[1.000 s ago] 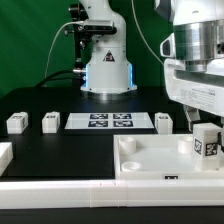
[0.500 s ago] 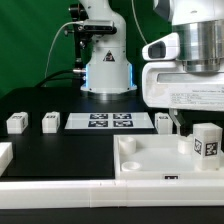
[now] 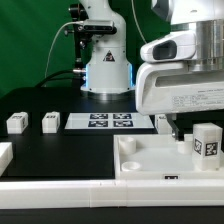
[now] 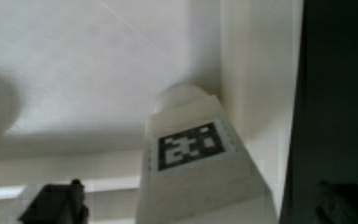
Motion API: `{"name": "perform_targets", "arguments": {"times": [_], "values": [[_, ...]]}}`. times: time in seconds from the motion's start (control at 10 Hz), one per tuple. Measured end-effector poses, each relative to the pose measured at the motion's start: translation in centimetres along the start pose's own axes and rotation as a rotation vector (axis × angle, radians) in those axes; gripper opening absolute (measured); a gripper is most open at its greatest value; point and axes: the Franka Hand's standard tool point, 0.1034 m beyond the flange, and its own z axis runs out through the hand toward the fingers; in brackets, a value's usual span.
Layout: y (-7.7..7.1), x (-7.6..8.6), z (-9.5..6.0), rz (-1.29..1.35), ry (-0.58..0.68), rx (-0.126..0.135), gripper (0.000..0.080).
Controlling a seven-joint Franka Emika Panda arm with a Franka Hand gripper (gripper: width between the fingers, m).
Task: Assemble one leg
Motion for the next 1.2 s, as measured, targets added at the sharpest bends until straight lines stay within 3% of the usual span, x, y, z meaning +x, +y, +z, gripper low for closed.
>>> {"name": "perform_targets", "arguments": {"times": [0.3, 0.5, 0.6, 0.7, 0.8, 1.2], "values": [[0.54, 0.12, -0.03, -0.316, -0.002, -0.022, 0.0649], [0.71, 0.16, -0.04, -0.365, -0.002, -0.028, 0.0621], [0.73, 0.17, -0.05, -0.365, -0.002, -0.028, 0.0443], [0.74, 0.17, -0.05, -0.365, -0.002, -0.028, 0.0443], [0.75, 0.17, -0.05, -0.365, -0.002, -0.028, 0.0289], [0.77, 0.18, -0.05, -0.318, -0.002, -0.028, 0.029]]}}
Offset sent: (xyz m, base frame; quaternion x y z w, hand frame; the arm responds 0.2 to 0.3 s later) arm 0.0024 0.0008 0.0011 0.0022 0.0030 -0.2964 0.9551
